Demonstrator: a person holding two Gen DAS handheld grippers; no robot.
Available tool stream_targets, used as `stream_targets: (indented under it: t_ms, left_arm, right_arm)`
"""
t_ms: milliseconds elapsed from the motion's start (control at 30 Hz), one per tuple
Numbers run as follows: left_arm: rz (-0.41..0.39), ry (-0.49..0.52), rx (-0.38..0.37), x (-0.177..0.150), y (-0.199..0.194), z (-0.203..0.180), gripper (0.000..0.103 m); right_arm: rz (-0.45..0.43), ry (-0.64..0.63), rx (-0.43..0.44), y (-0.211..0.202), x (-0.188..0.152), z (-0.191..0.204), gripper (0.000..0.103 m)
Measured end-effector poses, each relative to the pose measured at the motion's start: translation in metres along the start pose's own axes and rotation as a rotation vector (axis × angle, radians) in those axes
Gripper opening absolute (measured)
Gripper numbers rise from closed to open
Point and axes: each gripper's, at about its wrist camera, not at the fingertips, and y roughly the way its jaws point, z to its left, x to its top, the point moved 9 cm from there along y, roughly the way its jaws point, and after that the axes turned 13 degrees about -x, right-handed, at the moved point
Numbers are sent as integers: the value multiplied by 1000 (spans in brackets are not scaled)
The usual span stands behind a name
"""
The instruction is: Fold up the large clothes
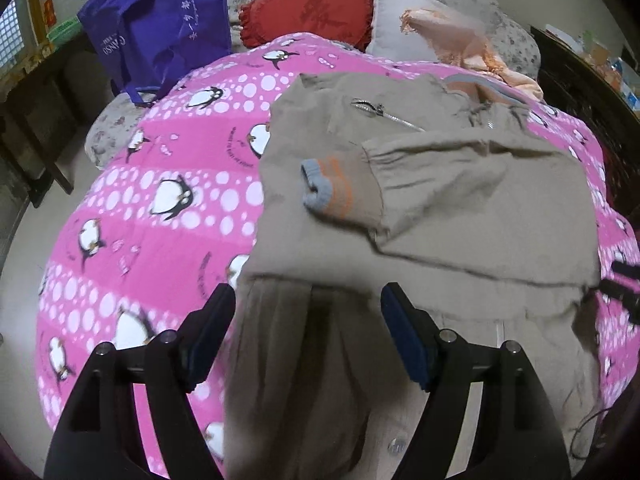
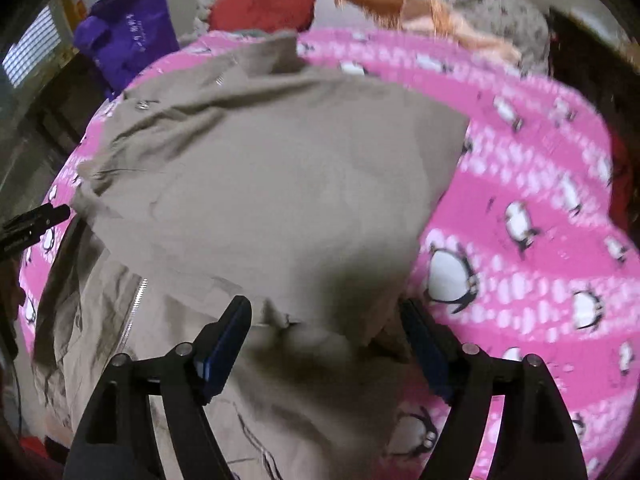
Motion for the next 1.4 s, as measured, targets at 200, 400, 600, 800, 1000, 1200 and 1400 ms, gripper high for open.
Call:
stream_targets:
  t_ms: [200, 400, 600, 800, 1000, 1200, 1400]
  left_arm:
    - [-25, 55, 31, -16, -23, -6, 75]
    - [-37, 93, 48, -31, -43, -5, 75]
    - [-32, 78, 25, -47, -56, -3, 75]
    - [-12, 59, -28, -81, -72, 1, 75]
    - [47, 74, -44, -123, -79, 7, 75]
    - [82, 17, -85, -163, -92, 17, 75]
    - [135, 24, -77, -195, -94, 17, 75]
  right_arm:
    - [7, 75, -24, 16, -3, -3, 79]
    - [145, 153, 51, 46, -27, -2, 77]
    - [81, 48, 76, -17, -46, 1, 80]
    - [117, 54, 117, -41, -100, -7, 82]
    - [189, 89, 152, -40, -158, -7, 82]
    - [222, 134, 228, -37, -196, 5, 82]
    - [226, 148, 274, -53, -222, 9, 82]
